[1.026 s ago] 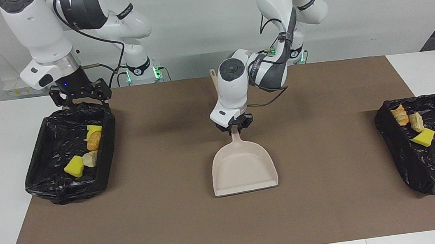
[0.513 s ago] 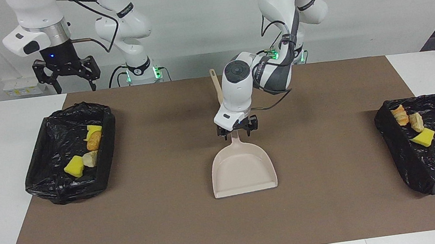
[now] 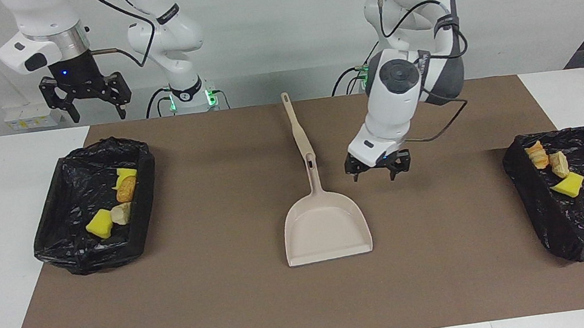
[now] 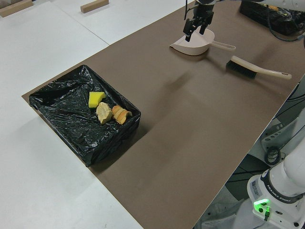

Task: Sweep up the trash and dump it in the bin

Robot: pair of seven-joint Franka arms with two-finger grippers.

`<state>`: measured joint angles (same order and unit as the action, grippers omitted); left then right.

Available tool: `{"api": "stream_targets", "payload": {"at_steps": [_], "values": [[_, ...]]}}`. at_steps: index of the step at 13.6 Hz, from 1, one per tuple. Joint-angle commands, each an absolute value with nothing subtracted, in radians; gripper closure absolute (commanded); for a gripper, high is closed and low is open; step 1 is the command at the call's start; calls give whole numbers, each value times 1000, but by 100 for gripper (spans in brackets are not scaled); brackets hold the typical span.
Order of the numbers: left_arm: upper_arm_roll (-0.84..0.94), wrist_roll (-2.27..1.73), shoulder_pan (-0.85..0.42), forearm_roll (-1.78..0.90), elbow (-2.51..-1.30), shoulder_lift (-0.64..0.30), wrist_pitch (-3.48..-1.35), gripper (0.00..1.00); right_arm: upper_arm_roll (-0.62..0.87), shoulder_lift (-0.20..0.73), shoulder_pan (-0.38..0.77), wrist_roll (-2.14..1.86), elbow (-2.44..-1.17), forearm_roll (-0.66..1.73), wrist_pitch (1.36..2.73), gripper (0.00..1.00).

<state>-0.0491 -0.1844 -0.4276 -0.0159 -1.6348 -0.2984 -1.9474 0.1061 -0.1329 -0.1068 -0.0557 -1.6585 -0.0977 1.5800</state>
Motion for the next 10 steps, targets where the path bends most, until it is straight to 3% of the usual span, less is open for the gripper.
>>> {"api": "stream_targets", "payload": {"at_steps": [1, 6, 10], "values": [[-40, -10, -313, 0, -1658, -220, -1924, 0, 118, -127, -101, -44, -1638, -86, 1557, 0], [-43, 142, -181, 3, -1560, -144, -1754, 0, 109, -127, -114, -43, -1640, -86, 1557, 0], [-55, 163, -167, -3, -1480, -86, -1583, 0, 107, -126, -114, -41, -1640, -86, 1557, 0]]}}
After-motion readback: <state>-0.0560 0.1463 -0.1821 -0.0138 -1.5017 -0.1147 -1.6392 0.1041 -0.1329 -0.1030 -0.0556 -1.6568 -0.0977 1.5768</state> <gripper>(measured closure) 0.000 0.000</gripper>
